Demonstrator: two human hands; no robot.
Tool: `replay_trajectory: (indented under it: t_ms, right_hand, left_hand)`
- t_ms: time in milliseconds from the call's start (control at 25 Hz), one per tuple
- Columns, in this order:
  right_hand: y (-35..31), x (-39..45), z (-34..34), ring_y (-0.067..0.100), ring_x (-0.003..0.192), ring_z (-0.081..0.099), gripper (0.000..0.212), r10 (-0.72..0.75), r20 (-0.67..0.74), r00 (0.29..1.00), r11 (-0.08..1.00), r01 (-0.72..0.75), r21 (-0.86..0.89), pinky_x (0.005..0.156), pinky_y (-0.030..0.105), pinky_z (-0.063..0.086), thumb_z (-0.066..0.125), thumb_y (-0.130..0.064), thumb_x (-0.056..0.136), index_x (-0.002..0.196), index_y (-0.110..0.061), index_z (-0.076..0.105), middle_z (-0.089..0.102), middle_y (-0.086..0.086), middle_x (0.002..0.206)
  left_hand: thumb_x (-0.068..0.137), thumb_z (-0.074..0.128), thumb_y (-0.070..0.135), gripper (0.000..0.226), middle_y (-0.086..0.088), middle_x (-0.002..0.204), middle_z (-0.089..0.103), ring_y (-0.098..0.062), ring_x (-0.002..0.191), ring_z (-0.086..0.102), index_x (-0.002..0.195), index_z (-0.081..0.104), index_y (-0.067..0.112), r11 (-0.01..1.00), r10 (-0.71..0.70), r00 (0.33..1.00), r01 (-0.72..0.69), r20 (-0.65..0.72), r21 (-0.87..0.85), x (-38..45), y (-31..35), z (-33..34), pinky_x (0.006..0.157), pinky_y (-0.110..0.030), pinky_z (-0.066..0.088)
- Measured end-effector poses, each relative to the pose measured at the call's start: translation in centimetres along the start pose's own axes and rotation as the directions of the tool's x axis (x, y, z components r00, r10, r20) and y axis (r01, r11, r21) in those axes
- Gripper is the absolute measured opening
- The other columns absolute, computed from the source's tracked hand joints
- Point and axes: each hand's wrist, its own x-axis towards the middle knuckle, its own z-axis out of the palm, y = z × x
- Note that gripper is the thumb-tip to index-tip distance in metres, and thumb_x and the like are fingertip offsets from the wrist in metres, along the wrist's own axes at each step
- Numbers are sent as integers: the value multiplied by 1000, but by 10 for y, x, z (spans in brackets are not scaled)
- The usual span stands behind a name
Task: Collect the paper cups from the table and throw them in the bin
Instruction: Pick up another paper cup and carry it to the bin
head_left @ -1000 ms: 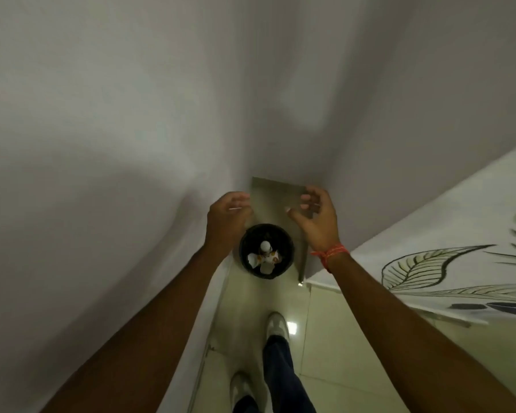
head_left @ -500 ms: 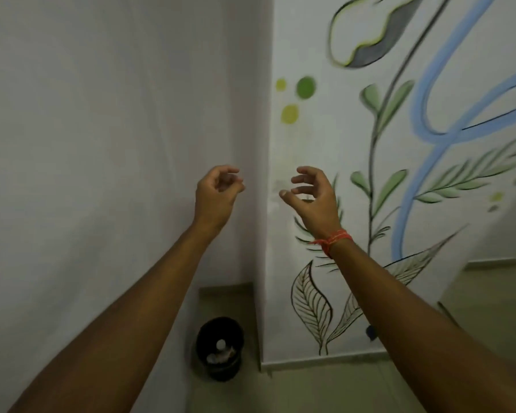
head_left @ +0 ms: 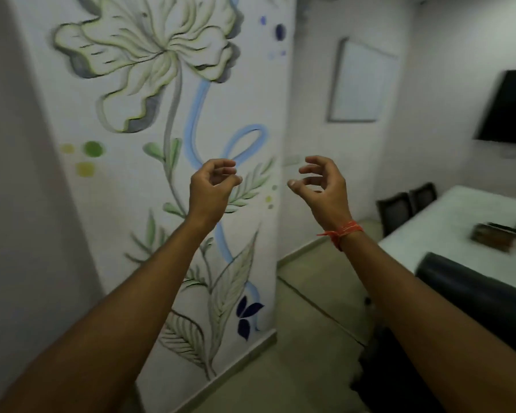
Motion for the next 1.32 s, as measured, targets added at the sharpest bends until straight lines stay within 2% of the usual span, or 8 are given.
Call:
replay_trajectory:
  t_ms: [280, 440, 560, 640, 720, 880, 1040, 1320]
  right_hand:
    - [-71, -99, -247, 14, 91, 66, 52, -19, -341, 940, 953, -86, -290, 76, 25, 57, 80, -21, 78, 124, -15, 56, 64, 7, 112]
    - [-110, -166, -374, 18, 98, 65, 51, -49, -493, 869, 913, -160, -374, 75, 24, 59, 79, -23, 80, 125, -16, 54, 63, 8, 118]
    - [-131, -207, -463, 23, 100, 66, 52, -75, -574, 815, 888, -207, -410, 82, 36, 61, 78, -28, 80, 125, -19, 54, 63, 6, 118]
    - [-140, -234, -529, 23, 100, 67, 54, -81, -626, 775, 877, -243, -414, 84, 38, 61, 79, -30, 79, 126, -18, 54, 64, 8, 117]
    - [-145, -256, -597, 25, 98, 68, 54, -87, -661, 746, 866, -271, -419, 83, 37, 61, 80, -29, 78, 125, -17, 56, 65, 8, 113]
    - [-147, -288, -706, 22, 96, 67, 50, -75, -708, 703, 852, -323, -412, 80, 38, 61, 79, -27, 79, 122, -18, 57, 65, 0, 107]
    - [-121, -294, -793, 20, 96, 66, 53, -42, -722, 690, 835, -373, -405, 84, 45, 60, 78, -28, 80, 126, -16, 56, 64, 4, 114]
    - [-31, -252, -935, 21, 98, 66, 55, -24, -721, 692, 824, -394, -406, 85, 48, 60, 78, -30, 80, 128, -16, 54, 63, 6, 118]
  left_hand:
    - [75, 70, 15, 27, -4, 99, 70, -18, 91, 67, 101, 67, 20, 975, 60, 934, 20, 351, -222, -100, 67, 201, 77, -33, 54]
    - [85, 68, 8, 27, -7, 106, 69, -23, 101, 67, 112, 64, 11, 966, 98, 861, 39, 499, -256, -185, 107, 312, 88, -36, 57]
    - [85, 68, 8, 25, -3, 102, 69, -20, 100, 67, 109, 64, 15, 951, 139, 807, 52, 574, -303, -242, 138, 391, 88, -32, 57]
    - [86, 67, 8, 23, -2, 100, 68, -19, 98, 67, 107, 63, 18, 940, 165, 764, 69, 624, -333, -282, 159, 450, 78, -26, 57]
    - [85, 67, 8, 24, -2, 100, 69, -21, 98, 68, 105, 63, 20, 926, 163, 751, 108, 640, -362, -318, 179, 513, 76, -30, 59]
    - [83, 69, 13, 28, -7, 107, 70, -27, 103, 67, 110, 65, 17, 916, 107, 729, 192, 676, -351, -378, 194, 624, 91, -47, 56]
    - [79, 70, 15, 30, -4, 103, 70, -26, 104, 67, 109, 65, 22, 923, 85, 715, 206, 694, -326, -410, 193, 709, 93, -49, 56]
    - [80, 69, 11, 28, -7, 104, 69, -25, 103, 66, 104, 63, 24, 916, 78, 718, 223, 692, -334, -406, 160, 885, 92, -48, 56]
